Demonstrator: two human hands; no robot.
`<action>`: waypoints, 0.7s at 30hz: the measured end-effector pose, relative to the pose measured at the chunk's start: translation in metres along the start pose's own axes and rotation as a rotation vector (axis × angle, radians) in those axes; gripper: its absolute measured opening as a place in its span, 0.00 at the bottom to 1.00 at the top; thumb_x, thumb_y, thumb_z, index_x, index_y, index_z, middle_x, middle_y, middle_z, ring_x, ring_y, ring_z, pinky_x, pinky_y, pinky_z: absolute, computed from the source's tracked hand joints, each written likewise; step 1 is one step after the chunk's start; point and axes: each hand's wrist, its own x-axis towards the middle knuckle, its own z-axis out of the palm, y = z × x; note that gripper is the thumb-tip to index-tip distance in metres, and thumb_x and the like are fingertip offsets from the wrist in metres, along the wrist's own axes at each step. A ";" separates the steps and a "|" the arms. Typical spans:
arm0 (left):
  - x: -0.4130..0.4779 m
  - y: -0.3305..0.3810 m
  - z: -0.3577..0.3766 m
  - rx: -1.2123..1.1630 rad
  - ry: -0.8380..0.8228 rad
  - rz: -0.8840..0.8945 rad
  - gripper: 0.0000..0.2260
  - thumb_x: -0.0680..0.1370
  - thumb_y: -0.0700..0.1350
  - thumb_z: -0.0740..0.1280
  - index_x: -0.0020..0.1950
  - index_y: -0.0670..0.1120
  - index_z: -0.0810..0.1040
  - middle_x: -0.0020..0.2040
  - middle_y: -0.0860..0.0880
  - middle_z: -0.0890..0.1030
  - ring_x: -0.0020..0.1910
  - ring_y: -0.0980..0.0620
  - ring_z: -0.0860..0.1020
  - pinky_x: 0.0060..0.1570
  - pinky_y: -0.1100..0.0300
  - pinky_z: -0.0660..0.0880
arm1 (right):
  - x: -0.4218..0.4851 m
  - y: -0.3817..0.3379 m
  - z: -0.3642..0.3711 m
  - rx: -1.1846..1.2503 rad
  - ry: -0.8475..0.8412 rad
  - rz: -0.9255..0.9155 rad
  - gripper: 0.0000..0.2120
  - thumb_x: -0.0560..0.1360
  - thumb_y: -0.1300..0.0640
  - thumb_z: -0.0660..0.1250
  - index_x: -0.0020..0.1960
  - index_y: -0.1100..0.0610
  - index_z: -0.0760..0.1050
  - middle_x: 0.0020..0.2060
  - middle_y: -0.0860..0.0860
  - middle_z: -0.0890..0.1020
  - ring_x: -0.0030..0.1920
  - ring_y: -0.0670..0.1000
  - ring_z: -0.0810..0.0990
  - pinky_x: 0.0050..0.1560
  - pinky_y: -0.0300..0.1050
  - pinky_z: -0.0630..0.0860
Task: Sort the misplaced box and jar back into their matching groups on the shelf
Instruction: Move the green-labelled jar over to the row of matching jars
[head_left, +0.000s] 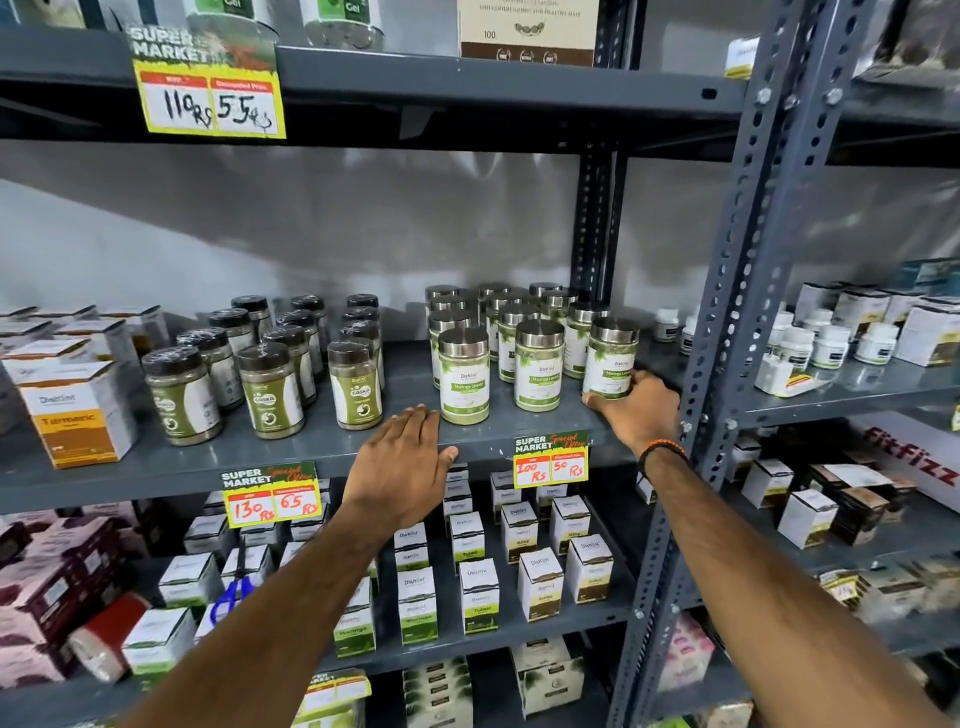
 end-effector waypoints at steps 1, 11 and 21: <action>0.000 0.000 0.000 -0.005 -0.001 -0.001 0.30 0.83 0.59 0.45 0.78 0.41 0.63 0.77 0.40 0.69 0.75 0.42 0.67 0.76 0.49 0.61 | 0.001 0.000 0.000 -0.004 -0.005 0.008 0.28 0.65 0.48 0.86 0.60 0.56 0.84 0.55 0.54 0.89 0.54 0.54 0.87 0.54 0.46 0.82; 0.000 0.000 0.001 -0.031 -0.004 0.001 0.31 0.83 0.59 0.45 0.78 0.41 0.64 0.76 0.39 0.70 0.75 0.42 0.68 0.76 0.48 0.62 | 0.005 0.001 -0.001 -0.018 -0.037 0.005 0.28 0.66 0.48 0.85 0.62 0.58 0.85 0.57 0.55 0.88 0.56 0.55 0.86 0.59 0.52 0.83; -0.017 -0.008 -0.023 -0.050 -0.078 0.107 0.32 0.84 0.60 0.47 0.82 0.42 0.54 0.82 0.42 0.57 0.81 0.44 0.55 0.78 0.50 0.50 | -0.047 -0.004 -0.014 0.127 0.078 -0.010 0.37 0.74 0.41 0.78 0.74 0.62 0.74 0.64 0.58 0.84 0.50 0.43 0.87 0.49 0.32 0.77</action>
